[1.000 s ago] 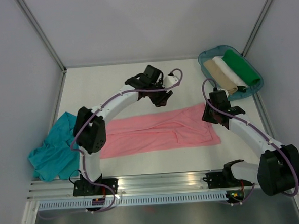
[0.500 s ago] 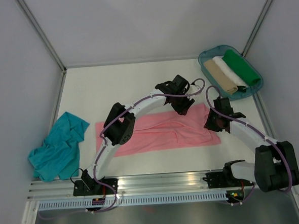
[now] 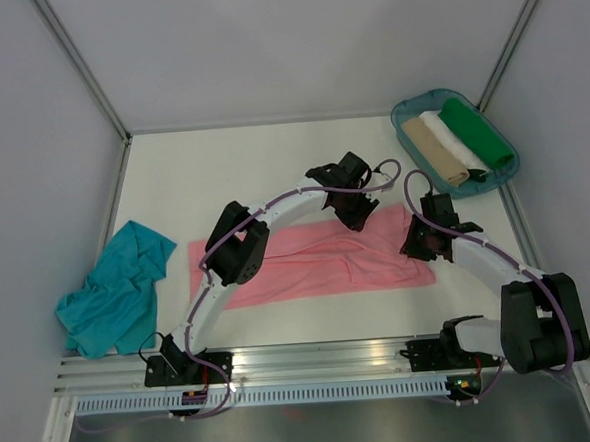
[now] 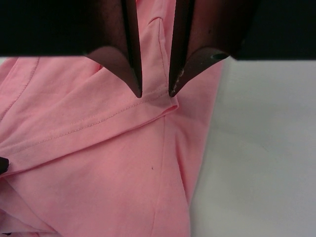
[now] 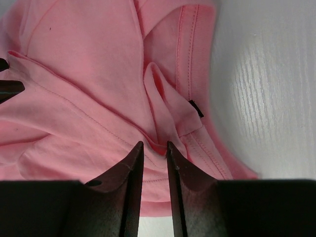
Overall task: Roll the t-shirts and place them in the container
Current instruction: Fold the tshirt
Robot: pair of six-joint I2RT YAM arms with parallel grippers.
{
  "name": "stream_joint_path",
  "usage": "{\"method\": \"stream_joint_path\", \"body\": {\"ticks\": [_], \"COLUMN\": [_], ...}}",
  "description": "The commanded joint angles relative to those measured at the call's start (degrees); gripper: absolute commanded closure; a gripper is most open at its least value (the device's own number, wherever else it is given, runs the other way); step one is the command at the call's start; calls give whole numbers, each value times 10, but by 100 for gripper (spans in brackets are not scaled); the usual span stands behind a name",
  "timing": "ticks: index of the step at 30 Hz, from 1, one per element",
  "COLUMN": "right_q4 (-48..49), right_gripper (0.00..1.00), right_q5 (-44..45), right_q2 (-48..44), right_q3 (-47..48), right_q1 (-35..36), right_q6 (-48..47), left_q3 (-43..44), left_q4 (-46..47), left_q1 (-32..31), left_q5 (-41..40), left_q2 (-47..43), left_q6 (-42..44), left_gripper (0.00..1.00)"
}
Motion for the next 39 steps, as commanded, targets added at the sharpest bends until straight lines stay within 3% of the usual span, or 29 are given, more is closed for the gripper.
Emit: {"method": "stream_joint_path", "body": {"ticks": [1,12,18,21,23,29,39], "right_q4": [12,24,26,20,16,17,-3], "right_gripper": [69,69,84,92,94,99,100], "right_q5": [-2,-2,1,6,9,17,40], "right_q2": [5,12,12,8,4,8,-33], "right_q3": [5,-11,-16,-12,-10,-12,-6], "right_q1": [-3,-3,-3,-3,-3,-3,-3], "right_q6": [-10,-9,-9,-11,-14,-17,-35], "left_q3": [-3,21,18,19,19,19,-22], "left_q4": [-3,4,5,7,9,12,12], "left_q1": [-2,-2,-2,-2,-2,-2,-2], "left_q5": [7,-17,1,3,1,-2,22], "left_q2": [-1,21,24,20,16,-9,-66], "left_q6": [-12,2,-1,-1,-3,-5,-22], "left_gripper": [66,61,68,89,97,98,98]}}
